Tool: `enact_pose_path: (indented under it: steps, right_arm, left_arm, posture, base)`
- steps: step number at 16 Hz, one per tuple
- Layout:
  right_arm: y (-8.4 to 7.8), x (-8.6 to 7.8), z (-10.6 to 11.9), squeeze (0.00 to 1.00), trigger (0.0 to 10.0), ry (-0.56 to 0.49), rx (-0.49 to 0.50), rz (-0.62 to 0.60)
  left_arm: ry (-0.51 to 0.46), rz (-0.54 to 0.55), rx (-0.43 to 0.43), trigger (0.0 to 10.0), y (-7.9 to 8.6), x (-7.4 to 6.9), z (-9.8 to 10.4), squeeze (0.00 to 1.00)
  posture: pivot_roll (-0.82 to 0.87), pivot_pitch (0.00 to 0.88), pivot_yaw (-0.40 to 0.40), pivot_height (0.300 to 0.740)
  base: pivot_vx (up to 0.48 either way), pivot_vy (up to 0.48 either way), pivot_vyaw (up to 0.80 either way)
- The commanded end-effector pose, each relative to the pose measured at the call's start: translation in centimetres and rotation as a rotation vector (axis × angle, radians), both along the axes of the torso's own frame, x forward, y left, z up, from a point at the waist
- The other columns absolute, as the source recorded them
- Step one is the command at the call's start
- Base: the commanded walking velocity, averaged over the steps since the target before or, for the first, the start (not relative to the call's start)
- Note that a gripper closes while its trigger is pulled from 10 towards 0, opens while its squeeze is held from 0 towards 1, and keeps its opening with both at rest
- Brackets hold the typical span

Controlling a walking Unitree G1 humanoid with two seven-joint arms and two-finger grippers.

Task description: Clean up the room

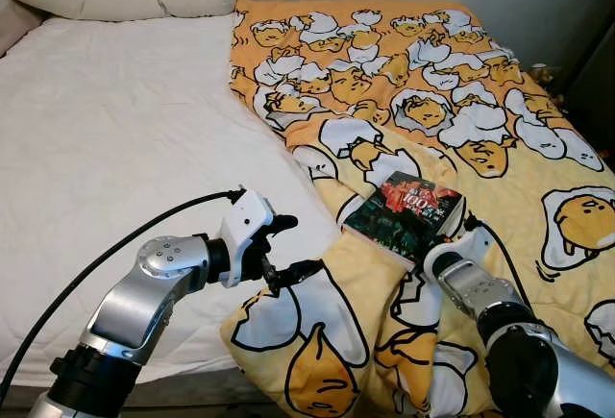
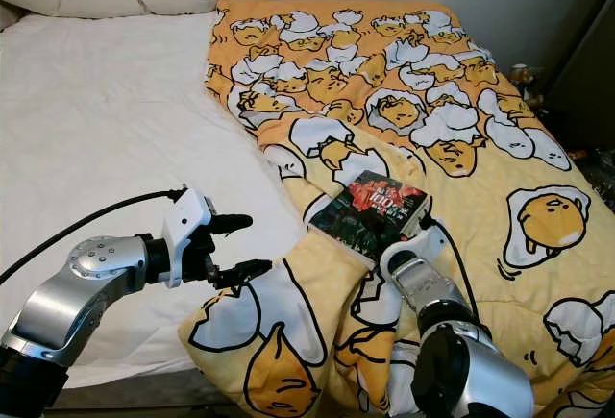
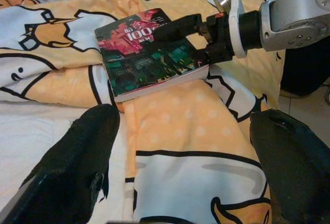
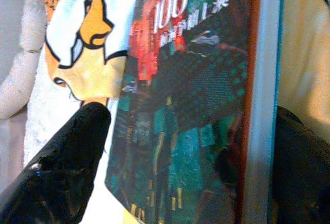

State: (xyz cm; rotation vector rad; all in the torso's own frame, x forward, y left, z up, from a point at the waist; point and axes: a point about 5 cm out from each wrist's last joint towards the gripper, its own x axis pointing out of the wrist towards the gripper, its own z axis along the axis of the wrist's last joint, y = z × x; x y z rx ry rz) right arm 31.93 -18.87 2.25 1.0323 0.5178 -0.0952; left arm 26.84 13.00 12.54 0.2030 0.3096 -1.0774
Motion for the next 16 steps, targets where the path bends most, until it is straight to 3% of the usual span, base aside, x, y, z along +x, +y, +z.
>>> enact_pose_path:
  steps: [1,4,9,16]
  right_arm:
    - [0.2,1.1,1.4,0.00,10.0,-0.079,0.018,0.006]
    - [-0.1,1.5,2.1,0.00,10.0,-0.118,-0.005,0.014]
    - [-1.1,2.7,3.9,0.00,10.0,-0.160,-0.156,0.046]
    - [-0.1,3.6,4.5,0.00,10.0,-0.146,-0.328,0.092]
  left_arm:
    - [-0.009,-0.008,0.010,10.0,0.0,0.2,0.3,0.00]
    - [-0.012,-0.007,0.009,10.0,0.0,0.3,0.4,0.00]
    - [-0.011,0.001,0.007,10.0,0.3,0.1,0.4,0.00]
    - [-0.004,0.002,0.010,10.0,0.5,0.0,0.3,0.00]
  posture:
    - [-0.03,0.000,0.023,0.740]
    - [-0.02,0.000,0.021,0.740]
    - [-0.02,0.000,0.014,0.740]
    - [-0.02,0.000,0.022,0.740]
  base:
    - [0.000,0.000,0.00]
    - [0.000,0.000,0.00]
    - [0.000,0.000,0.00]
    - [0.000,0.000,0.00]
